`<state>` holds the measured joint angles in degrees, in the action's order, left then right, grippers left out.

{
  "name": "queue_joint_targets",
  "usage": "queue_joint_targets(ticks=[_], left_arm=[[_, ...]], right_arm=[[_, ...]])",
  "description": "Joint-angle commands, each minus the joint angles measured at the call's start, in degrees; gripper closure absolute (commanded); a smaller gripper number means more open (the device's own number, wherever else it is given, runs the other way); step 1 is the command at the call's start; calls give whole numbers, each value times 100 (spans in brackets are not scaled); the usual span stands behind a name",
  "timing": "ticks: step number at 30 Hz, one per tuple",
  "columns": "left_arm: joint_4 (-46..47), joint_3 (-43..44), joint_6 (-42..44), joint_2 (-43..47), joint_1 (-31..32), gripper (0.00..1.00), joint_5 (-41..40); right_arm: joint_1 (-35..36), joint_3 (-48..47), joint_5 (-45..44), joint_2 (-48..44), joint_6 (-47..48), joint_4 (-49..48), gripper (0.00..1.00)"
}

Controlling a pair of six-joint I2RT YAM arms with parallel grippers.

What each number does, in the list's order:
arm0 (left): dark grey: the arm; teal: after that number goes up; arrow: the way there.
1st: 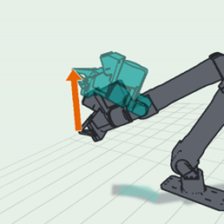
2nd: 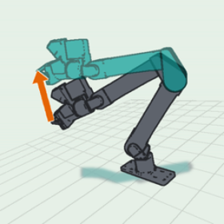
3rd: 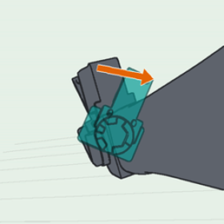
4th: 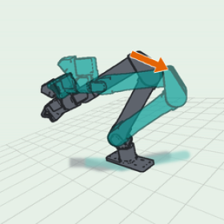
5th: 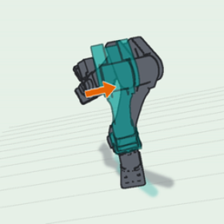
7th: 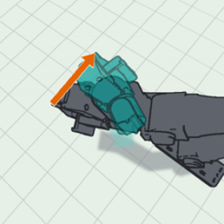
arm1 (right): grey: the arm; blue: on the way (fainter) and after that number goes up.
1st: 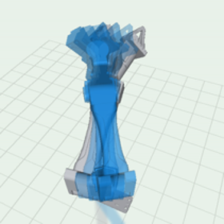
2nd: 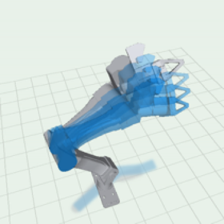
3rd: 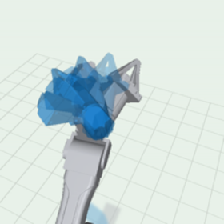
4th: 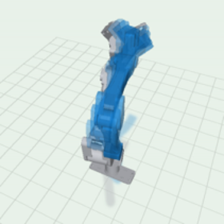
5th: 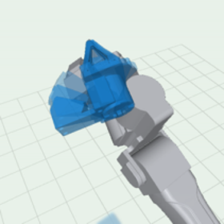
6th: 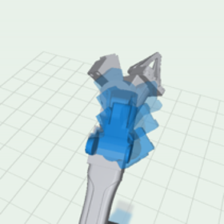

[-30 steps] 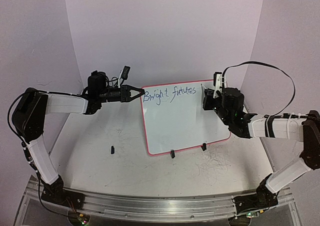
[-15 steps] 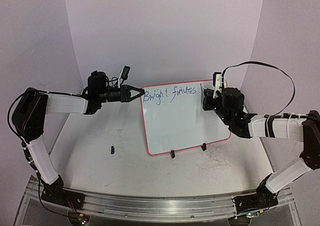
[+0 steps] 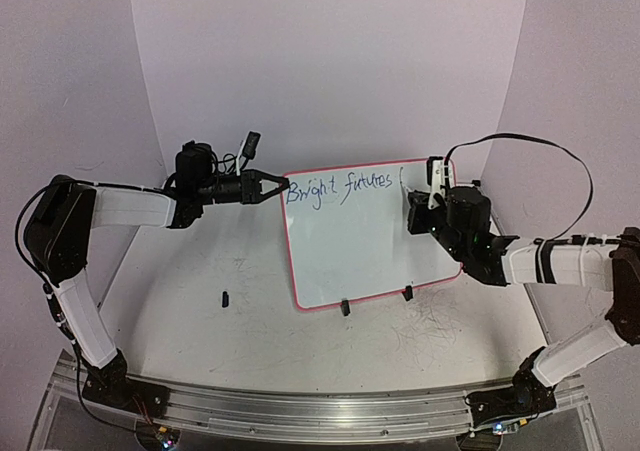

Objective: Write a sentence on the whiteboard

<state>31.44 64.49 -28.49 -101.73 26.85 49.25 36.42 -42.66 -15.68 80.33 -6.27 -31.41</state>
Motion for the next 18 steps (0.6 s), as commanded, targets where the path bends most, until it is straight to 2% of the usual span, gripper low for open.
queue_joint_targets(ticks=[1,8,14,18], left_arm=[[-430,99,291,-5,268,100,265],[-428,99,291,-24,277,100,262],[-429,101,300,-25,279,100,258],[-439,107,300,-19,277,100,263]], right_arm=[[51,111,16,-162,-90,194,100],[192,6,224,-227,-131,205,100],[155,-107,-69,-638,-109,183,100],[78,-277,-53,-514,-11,128,100]])
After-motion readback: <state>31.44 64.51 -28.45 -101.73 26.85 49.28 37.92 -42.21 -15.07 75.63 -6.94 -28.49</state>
